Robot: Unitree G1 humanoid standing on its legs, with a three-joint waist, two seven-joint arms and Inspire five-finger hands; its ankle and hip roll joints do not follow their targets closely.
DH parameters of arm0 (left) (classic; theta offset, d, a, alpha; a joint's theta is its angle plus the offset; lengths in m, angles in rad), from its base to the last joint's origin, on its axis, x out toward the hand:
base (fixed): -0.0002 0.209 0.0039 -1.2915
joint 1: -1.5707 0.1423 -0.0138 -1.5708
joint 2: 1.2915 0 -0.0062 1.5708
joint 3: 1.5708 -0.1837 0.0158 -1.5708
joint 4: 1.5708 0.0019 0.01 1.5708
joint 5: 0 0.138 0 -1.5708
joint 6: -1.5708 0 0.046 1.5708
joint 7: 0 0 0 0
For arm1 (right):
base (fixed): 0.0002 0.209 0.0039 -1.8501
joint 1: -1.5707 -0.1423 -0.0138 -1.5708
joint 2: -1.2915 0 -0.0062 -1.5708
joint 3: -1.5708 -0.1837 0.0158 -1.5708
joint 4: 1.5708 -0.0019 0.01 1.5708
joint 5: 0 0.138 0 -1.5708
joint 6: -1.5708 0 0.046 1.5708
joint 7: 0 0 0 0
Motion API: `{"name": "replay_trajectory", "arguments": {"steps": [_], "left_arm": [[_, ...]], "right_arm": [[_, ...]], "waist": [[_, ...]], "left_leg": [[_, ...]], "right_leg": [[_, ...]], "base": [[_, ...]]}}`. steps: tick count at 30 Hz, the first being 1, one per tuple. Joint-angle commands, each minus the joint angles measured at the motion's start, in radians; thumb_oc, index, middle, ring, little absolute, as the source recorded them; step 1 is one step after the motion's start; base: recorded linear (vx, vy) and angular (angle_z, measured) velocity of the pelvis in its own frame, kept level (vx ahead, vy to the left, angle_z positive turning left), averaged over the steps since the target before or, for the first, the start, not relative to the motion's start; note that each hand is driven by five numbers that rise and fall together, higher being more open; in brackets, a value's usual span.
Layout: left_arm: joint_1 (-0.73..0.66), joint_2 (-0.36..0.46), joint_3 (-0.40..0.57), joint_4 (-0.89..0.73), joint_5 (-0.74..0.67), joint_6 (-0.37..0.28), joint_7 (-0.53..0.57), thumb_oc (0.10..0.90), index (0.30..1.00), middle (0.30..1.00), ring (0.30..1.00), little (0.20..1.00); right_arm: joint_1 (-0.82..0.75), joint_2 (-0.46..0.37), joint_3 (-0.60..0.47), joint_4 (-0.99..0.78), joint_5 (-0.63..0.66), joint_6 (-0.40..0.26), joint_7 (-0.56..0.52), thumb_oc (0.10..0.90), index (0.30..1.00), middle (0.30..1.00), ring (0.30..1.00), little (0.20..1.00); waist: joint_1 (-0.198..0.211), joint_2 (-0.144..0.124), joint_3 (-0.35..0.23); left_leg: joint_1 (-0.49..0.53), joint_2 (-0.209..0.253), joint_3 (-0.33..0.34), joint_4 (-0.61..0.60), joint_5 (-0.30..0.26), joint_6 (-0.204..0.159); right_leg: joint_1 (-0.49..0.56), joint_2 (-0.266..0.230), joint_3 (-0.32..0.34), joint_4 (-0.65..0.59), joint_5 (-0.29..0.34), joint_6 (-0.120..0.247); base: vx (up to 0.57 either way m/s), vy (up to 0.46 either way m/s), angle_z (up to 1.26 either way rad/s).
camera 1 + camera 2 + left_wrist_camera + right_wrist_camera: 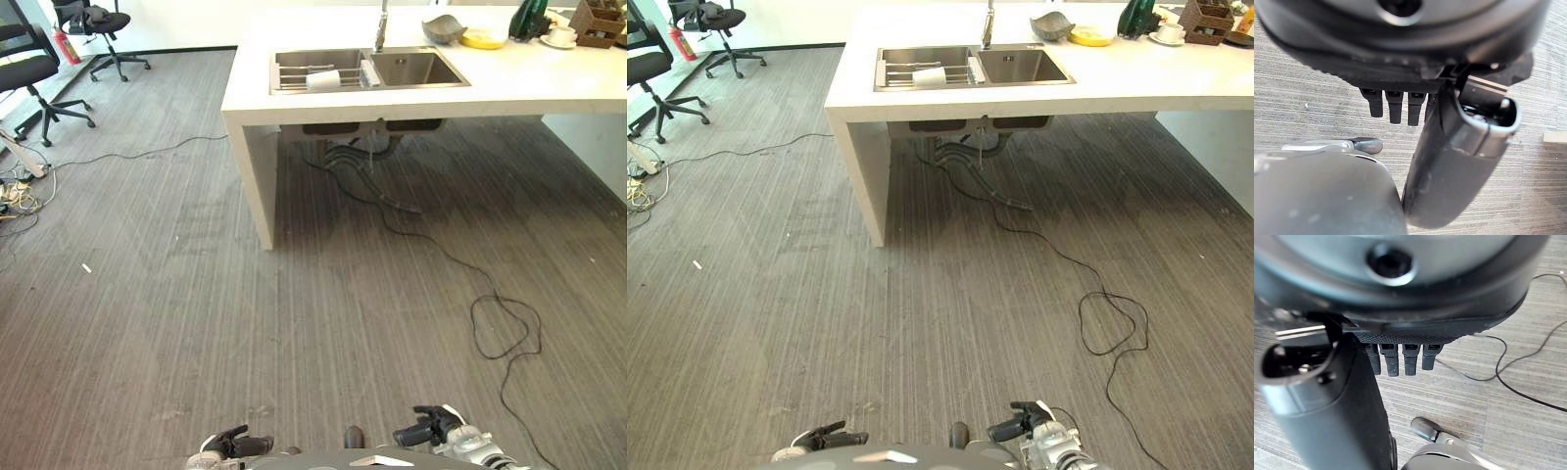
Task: Place the dishes in the dishwasher.
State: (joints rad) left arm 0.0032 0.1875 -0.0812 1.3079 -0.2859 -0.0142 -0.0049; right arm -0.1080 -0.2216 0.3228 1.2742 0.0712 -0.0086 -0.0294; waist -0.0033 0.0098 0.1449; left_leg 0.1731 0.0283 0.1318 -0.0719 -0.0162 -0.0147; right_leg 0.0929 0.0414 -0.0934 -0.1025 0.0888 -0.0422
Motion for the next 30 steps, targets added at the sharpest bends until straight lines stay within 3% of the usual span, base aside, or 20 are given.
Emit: {"name": "replay_trajectory", "arguments": {"steps": [1,8,18,27,30], "left_arm": [[0.018,-0.024,-0.045,0.079,0.000,0.005,0.002,0.800,0.900,0.900,0.900,0.900],[0.007,-0.022,-0.042,0.078,0.023,-0.002,0.028,0.800,0.900,0.900,0.900,0.900],[-0.043,0.024,-0.017,0.082,0.057,0.006,0.065,0.800,0.900,0.900,0.900,0.900],[-0.049,0.044,-0.006,0.089,0.085,0.007,0.101,0.800,0.900,0.900,0.900,0.900],[-0.060,0.055,0.035,0.066,0.017,-0.009,0.127,0.800,0.900,0.900,0.900,0.900]], "right_arm": [[-0.055,-0.012,0.034,0.039,-0.008,-0.003,-0.010,0.800,0.900,0.900,0.900,0.900],[-0.005,0.022,-0.021,0.078,0.048,0.001,-0.010,0.800,0.900,0.900,0.900,0.900],[0.030,0.019,-0.072,0.094,0.095,0.000,-0.021,0.800,0.900,0.900,0.900,0.900],[0.016,0.004,-0.081,0.078,0.109,-0.013,-0.038,0.800,0.900,0.900,0.900,0.900],[0.013,0.008,-0.073,0.074,0.117,-0.016,-0.032,0.800,0.900,0.900,0.900,0.900]], "waist": [[0.002,-0.015,0.007],[0.016,-0.010,0.011],[0.042,-0.030,0.008],[0.040,-0.019,0.012],[0.042,-0.011,0.013]], "left_leg": [[-0.024,-0.012,0.040,-0.015,0.025,-0.049],[-0.030,-0.019,0.020,-0.015,0.013,-0.032],[-0.032,-0.021,-0.006,-0.015,0.004,-0.033],[-0.026,-0.023,-0.013,-0.015,0.008,-0.040],[-0.023,-0.021,-0.018,-0.015,0.009,-0.045]], "right_leg": [[0.073,-0.088,-0.026,0.015,-0.109,0.131],[0.069,-0.094,-0.041,0.024,-0.109,0.139],[0.081,-0.092,-0.078,0.015,-0.118,0.140],[0.096,-0.091,-0.094,0.015,-0.126,0.136],[0.098,-0.088,-0.105,0.015,-0.131,0.135]], "base": [[0.00,0.000,0.00],[0.00,0.030,0.04],[0.03,0.009,0.12],[0.02,0.002,0.09],[0.02,-0.025,0.05]]}}
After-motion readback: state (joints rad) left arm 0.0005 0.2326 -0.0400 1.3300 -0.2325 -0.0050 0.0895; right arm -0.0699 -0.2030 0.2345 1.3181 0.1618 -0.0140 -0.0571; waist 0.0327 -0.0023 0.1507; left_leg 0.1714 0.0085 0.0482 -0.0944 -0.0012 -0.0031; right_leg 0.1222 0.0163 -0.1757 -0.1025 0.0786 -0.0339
